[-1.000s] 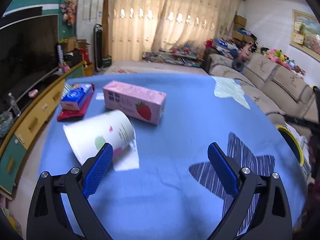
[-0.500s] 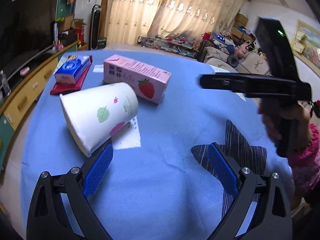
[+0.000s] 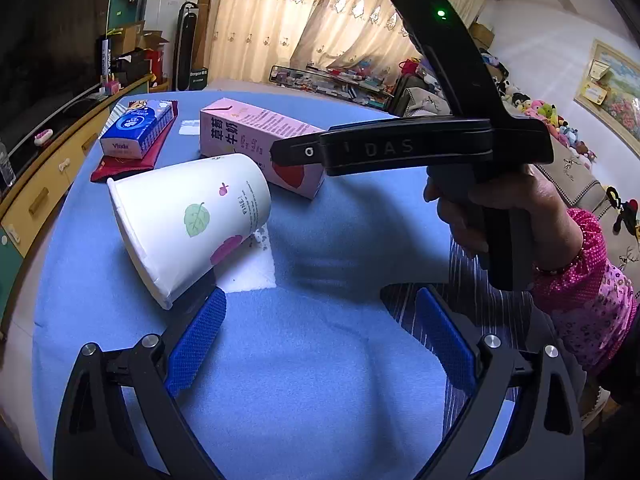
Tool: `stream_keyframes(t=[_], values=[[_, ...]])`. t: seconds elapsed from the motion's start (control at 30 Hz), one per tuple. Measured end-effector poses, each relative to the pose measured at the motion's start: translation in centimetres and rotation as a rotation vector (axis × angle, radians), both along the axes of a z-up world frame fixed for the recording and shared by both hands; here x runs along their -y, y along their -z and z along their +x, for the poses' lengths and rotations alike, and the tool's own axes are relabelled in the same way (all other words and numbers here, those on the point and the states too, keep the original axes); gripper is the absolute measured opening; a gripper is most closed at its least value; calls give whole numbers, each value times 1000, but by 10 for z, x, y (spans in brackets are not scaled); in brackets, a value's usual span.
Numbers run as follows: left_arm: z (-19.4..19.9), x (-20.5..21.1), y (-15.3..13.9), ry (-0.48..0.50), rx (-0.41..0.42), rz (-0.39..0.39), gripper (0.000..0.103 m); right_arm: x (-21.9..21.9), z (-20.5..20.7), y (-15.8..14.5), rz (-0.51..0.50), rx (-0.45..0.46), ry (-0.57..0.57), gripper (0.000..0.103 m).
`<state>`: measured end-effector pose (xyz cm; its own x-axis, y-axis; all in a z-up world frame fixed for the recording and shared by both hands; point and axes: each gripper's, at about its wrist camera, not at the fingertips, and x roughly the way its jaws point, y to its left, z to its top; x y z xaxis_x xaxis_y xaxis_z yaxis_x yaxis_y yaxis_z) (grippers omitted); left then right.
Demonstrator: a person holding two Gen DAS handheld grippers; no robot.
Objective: Collect trash
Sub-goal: 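Move the right gripper to the pink strawberry milk carton and grasp it, then carry the pink carton into the bin and open the right gripper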
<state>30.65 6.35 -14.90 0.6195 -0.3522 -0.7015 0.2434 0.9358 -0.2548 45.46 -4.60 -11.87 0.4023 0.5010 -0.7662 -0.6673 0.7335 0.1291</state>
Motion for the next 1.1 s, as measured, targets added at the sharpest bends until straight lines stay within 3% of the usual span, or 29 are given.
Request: stream_keyframes(t=[0.17,0.27,0.53,0.67,0.87,1.1], values=[[2,1,2,2,4,6,94,-7,1,6,-10,4,-19,66],[4,3,4,4,-5,14,94,-10,3,12,-29,-11,-18,42],[3,7,7,12,-1,22,94,20,-12,-14,35,21,40,41],[0,10,6,13,4,35,94,63,-37,-37,75,49,110,41],[-3,13,5,16,8,31,94,143,-88,-48,115,80,263,41],[-3,13,3,22,17,17,94,282,-158,-49,121,97,604,41]])
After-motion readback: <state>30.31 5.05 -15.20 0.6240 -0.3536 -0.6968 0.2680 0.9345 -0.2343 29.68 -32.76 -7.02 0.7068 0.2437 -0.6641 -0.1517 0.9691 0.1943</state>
